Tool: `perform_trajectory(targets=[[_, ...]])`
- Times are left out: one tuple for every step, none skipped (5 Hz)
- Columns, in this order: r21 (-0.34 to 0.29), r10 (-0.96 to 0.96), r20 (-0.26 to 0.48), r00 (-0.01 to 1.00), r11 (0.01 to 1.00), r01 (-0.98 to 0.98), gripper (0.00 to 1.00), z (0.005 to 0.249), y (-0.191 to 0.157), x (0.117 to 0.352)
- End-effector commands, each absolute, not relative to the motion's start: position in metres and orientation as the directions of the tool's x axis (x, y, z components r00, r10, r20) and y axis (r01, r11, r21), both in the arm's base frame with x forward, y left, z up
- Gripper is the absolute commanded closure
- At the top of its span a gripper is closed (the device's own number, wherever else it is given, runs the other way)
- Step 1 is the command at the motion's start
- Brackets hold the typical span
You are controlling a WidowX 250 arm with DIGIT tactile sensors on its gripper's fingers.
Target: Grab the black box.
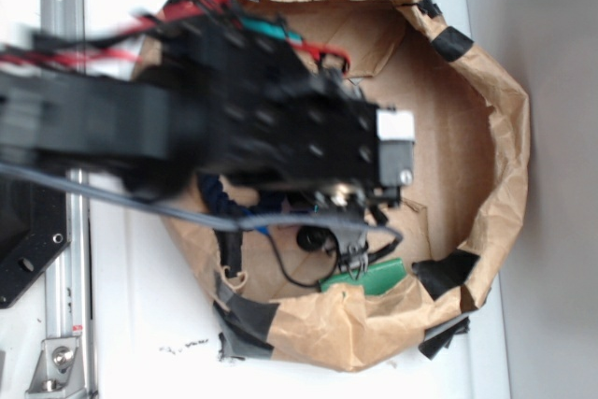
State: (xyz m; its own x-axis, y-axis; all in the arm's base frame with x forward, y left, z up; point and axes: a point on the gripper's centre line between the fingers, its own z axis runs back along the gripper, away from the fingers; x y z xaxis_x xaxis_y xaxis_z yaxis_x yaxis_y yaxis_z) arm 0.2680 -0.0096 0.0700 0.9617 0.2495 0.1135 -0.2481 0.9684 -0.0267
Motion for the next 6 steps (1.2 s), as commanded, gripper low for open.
perform_trajectory(targets=[[-0.062,0.167,0.23,0.959,0.986,-0.156,1.0,0.168,0.03,0.253],[-0.067,0.14,0.22,0.966,0.99,-0.128,1.0,0.177,0.028,0.252],[-0.05,0.155,0.206,0.966,0.988,-0.148,1.0,0.177,0.025,0.262],[-0.031,0.18,0.165,0.97,0.984,-0.178,1.0,0.172,0.021,0.28],[-0.001,0.185,0.135,0.973,0.982,-0.187,1.0,0.163,0.02,0.288],[0.0,0.182,0.145,0.973,0.983,-0.184,1.0,0.162,0.019,0.286]])
